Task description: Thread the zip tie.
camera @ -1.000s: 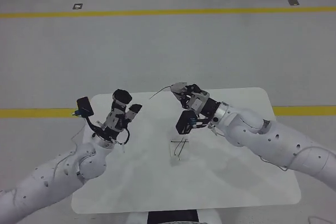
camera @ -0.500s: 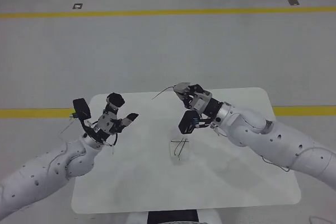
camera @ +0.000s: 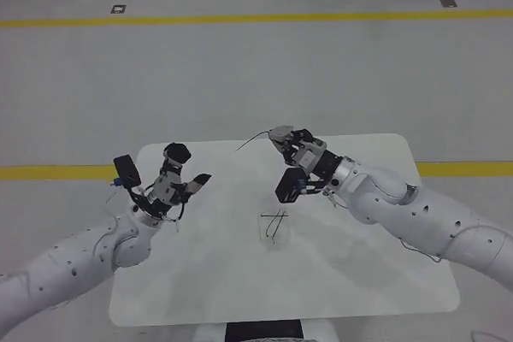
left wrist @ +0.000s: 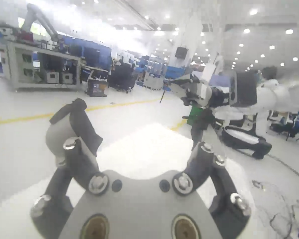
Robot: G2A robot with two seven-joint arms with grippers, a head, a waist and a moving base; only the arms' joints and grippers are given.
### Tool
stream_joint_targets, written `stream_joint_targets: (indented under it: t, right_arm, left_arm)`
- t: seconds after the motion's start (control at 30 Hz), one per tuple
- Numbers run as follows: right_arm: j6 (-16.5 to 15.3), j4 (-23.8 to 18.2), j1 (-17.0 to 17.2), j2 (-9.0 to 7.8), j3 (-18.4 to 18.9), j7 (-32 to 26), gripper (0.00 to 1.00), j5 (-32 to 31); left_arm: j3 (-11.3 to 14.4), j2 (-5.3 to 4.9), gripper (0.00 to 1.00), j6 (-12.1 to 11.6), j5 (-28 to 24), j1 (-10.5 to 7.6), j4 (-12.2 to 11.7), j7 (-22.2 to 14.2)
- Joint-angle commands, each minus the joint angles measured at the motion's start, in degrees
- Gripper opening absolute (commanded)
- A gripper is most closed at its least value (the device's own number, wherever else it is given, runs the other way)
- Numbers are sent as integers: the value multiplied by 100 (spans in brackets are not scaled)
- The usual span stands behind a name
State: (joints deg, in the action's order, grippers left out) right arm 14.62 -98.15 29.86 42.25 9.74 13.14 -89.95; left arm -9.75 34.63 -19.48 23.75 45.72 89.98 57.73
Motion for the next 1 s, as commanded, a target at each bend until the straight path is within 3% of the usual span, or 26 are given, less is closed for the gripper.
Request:
stream_joint_targets:
  t: [0.0,0.03,0.1,0.4,0.47,0.5,0.57,0.7,0.97]
  right_arm:
    - [-12,17,16,-4,0,11,0,0]
    - [-15,20,21,-5,0,16,0,0]
    - [-30,26,38,-4,0,29,0,0]
    - [38,115,116,38,0,17,0,0]
    - [99,125,145,50,0,23,0,0]
    - [109,135,148,55,0,34,0,0]
    - [117,164,139,68,0,69,0,0]
    - [158,227,123,94,0,104,0,0]
    - [201,293,142,110,0,141,0,0]
  left_arm:
    - [0,-29,100,0,-586,-12,174,-508]
    - [0,-52,100,0,-677,-82,181,-697]
    - [0,-82,100,0,-1357,-63,379,-1111]
    - [0,-82,100,0,-1357,-63,379,-1111]
    - [-107,-37,100,0,-1834,7,536,-1106]
    - [-171,-19,100,0,-2045,-1,491,-1206]
    - [-309,24,100,0,-2079,-57,320,-1363]
    - [-509,138,100,0,-2272,-56,197,-1502]
    - [-842,449,100,0,-2605,-3,83,-1824]
